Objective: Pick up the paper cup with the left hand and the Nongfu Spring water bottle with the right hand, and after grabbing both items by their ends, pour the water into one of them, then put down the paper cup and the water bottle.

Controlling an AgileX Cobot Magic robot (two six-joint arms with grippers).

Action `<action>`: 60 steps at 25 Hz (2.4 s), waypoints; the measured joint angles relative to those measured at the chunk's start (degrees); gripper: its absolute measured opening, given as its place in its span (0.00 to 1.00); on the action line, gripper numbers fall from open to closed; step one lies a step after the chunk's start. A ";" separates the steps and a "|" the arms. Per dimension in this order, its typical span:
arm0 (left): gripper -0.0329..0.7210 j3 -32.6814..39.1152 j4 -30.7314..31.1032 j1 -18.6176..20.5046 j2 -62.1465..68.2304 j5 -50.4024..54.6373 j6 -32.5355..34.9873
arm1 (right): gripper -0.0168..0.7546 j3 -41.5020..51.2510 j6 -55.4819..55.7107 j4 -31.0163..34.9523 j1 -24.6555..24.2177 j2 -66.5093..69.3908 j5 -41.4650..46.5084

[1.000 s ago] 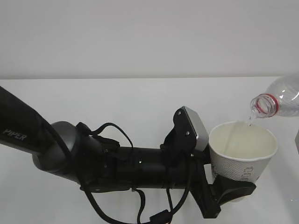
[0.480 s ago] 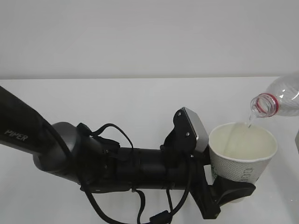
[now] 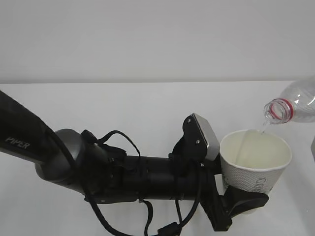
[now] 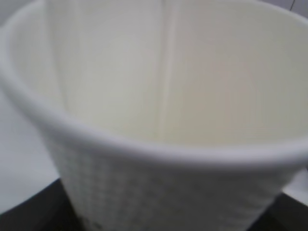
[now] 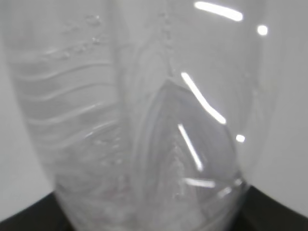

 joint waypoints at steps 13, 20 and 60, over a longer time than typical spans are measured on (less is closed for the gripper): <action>0.75 0.00 0.00 0.00 0.00 0.00 0.00 | 0.56 0.00 -0.09 0.00 0.00 0.00 0.00; 0.75 0.00 0.00 0.00 0.00 0.00 0.00 | 0.56 0.00 -0.32 0.00 0.00 0.00 0.00; 0.75 0.00 0.10 0.00 0.00 0.04 0.00 | 0.56 0.00 -1.28 0.00 0.00 0.00 -0.02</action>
